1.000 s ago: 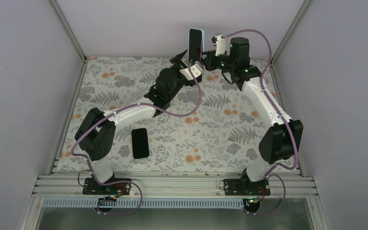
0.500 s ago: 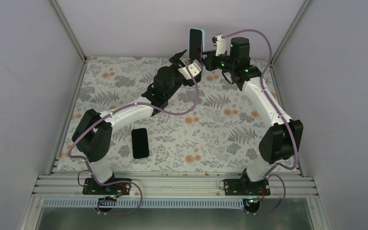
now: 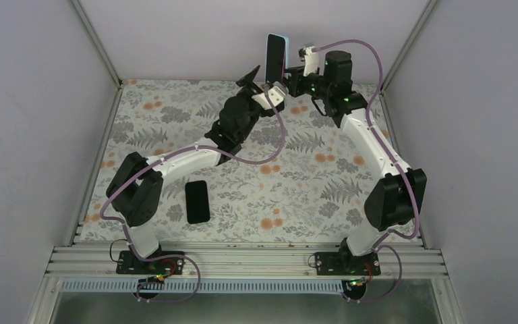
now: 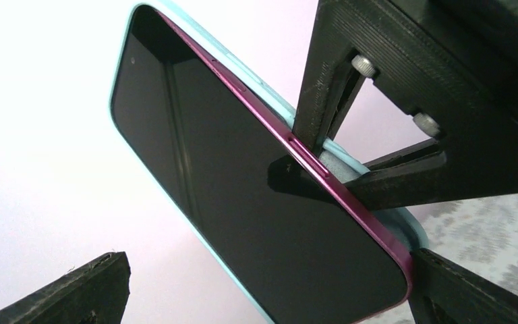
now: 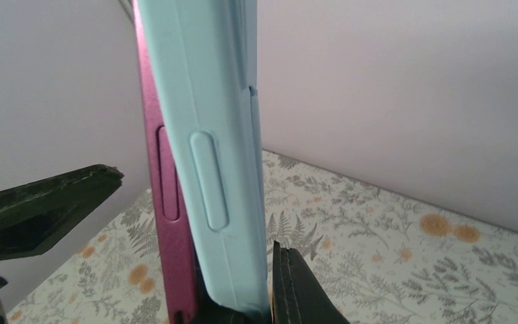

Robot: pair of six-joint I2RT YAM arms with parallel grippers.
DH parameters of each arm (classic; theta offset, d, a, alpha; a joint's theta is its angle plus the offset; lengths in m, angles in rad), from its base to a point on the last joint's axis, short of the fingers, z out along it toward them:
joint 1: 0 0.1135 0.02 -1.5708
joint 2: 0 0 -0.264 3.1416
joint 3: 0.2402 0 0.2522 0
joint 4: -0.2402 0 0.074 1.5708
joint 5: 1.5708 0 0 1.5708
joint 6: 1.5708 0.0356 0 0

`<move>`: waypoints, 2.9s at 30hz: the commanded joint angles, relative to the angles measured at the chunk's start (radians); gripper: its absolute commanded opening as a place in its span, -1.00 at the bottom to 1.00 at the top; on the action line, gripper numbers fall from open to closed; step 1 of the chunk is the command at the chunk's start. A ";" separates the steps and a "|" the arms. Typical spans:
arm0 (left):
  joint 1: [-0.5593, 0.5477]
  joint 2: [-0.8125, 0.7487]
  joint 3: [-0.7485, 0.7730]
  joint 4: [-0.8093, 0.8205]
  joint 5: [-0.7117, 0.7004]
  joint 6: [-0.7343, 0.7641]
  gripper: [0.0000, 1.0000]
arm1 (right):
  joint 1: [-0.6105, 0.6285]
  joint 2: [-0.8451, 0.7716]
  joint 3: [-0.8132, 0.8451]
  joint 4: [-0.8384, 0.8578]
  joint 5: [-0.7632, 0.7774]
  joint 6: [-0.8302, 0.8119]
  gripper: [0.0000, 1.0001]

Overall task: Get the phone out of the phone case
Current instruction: Remove the phone case from the phone, then place the phone case at the center of the board.

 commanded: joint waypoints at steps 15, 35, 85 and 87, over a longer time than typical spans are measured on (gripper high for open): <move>-0.027 0.151 -0.055 1.034 -0.154 0.690 1.00 | 0.117 0.023 -0.042 0.009 -0.033 -0.048 -0.94; -0.024 0.308 0.004 1.136 -0.053 0.769 0.07 | 0.246 0.083 0.047 -0.119 -0.210 -0.196 -0.95; 0.002 -0.302 -0.382 0.451 -0.292 0.399 -0.95 | -0.132 0.122 0.094 -0.256 0.337 -0.445 -0.94; 0.005 -0.341 -0.445 0.401 -0.315 0.434 -0.95 | -0.148 0.113 0.087 -0.324 0.304 -0.474 -0.94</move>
